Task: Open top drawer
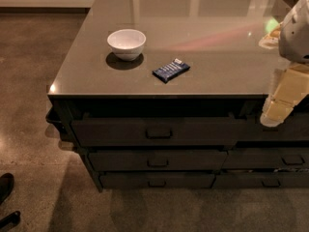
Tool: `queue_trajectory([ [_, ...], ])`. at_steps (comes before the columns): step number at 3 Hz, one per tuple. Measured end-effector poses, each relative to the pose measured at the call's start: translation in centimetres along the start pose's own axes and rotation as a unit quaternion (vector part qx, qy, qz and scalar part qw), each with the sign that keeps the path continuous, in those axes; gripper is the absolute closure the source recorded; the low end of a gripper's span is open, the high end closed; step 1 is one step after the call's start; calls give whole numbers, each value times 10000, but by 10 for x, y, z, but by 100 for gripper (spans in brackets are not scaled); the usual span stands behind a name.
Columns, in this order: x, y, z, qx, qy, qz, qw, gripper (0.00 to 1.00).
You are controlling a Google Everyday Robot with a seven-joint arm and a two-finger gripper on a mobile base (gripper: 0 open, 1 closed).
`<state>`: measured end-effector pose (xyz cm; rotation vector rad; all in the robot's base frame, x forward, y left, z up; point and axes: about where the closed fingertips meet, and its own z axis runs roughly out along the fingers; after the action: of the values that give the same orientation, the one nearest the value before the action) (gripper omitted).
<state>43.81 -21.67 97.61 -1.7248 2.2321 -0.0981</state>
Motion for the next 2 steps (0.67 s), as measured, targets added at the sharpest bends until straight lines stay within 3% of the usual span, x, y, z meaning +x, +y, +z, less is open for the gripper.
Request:
queue_trajectory([
  [1, 0, 0, 0, 0, 0, 0, 10000, 0],
  [2, -5, 4, 15, -48, -255, -6, 9997, 0],
])
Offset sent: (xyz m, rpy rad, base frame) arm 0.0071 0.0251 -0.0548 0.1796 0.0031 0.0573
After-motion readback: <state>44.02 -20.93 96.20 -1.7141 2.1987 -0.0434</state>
